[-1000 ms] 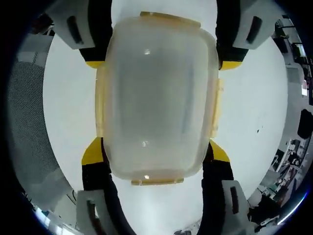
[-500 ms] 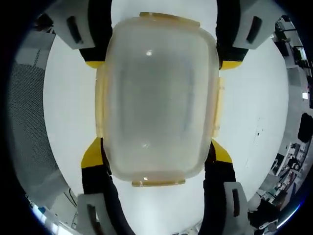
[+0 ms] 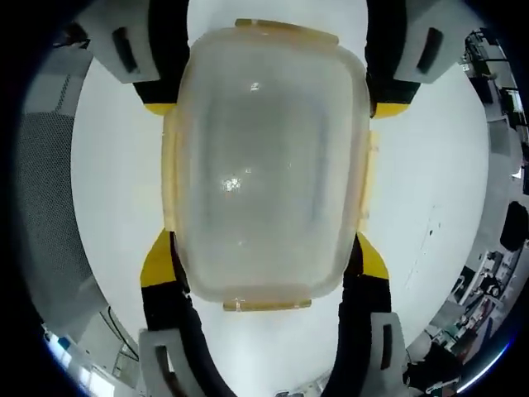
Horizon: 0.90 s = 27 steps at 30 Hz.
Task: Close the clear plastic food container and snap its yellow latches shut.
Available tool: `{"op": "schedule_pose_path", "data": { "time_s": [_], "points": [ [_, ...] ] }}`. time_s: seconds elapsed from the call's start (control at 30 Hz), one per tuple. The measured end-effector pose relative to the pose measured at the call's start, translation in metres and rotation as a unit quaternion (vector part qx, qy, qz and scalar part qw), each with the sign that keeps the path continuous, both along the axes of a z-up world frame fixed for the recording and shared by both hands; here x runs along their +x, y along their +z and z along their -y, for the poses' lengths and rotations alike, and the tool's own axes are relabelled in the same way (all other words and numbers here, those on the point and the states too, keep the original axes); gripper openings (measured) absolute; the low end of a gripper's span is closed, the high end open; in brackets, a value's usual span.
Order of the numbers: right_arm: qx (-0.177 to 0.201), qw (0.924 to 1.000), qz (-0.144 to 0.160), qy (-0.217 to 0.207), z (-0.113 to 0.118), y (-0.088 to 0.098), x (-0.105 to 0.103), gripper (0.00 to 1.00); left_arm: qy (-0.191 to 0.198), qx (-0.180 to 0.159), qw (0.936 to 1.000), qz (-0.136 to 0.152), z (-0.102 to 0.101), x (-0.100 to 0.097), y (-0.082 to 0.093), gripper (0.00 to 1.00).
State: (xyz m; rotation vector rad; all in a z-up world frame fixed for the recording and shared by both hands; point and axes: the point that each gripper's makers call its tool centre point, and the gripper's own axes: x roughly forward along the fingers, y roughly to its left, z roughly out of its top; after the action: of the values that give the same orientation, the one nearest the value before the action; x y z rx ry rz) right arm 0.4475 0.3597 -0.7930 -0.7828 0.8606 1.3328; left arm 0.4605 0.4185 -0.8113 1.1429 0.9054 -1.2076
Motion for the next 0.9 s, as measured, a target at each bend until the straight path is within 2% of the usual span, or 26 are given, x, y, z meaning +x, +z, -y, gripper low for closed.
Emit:
{"op": "schedule_pose_path", "data": {
  "time_s": [0.3,0.4,0.47,0.57,0.63,0.7,0.77,0.8,0.9],
  "points": [
    [-0.007,1.0000,0.006,-0.002,0.001,0.001,0.000,0.82,-0.001,-0.011,0.9999,0.001,0.000,-0.001,0.004,0.89],
    [0.007,1.0000,0.005,-0.001,0.000,0.003,-0.001,0.83,-0.016,-0.005,0.9999,0.000,-0.003,-0.001,0.003,0.89],
    [0.017,0.9996,0.017,0.015,-0.001,0.006,-0.001,0.82,-0.007,-0.016,0.9999,-0.002,-0.001,-0.002,0.006,0.90],
    [0.032,0.9990,0.028,0.013,-0.001,0.010,0.001,0.83,-0.012,-0.029,0.9993,0.019,-0.001,0.004,0.011,0.98],
    [0.069,0.9972,0.030,0.000,-0.006,0.015,0.003,0.84,-0.009,-0.036,0.9991,0.023,-0.005,0.007,0.015,0.99],
    [0.099,0.9941,0.038,-0.021,-0.005,0.020,0.005,0.85,0.012,-0.076,0.9969,0.020,-0.004,0.008,0.020,0.99],
    [0.133,0.9891,0.051,-0.038,-0.006,0.025,0.008,0.85,0.039,-0.118,0.9921,0.016,-0.003,0.007,0.026,0.99],
    [0.151,0.9856,0.050,-0.057,-0.004,0.027,0.008,0.86,0.058,-0.150,0.9869,0.016,-0.002,0.007,0.030,0.99],
    [0.178,0.9775,0.057,-0.097,0.002,0.026,0.009,0.87,0.102,-0.201,0.9741,0.016,-0.005,0.008,0.035,0.99]
  ]
}}
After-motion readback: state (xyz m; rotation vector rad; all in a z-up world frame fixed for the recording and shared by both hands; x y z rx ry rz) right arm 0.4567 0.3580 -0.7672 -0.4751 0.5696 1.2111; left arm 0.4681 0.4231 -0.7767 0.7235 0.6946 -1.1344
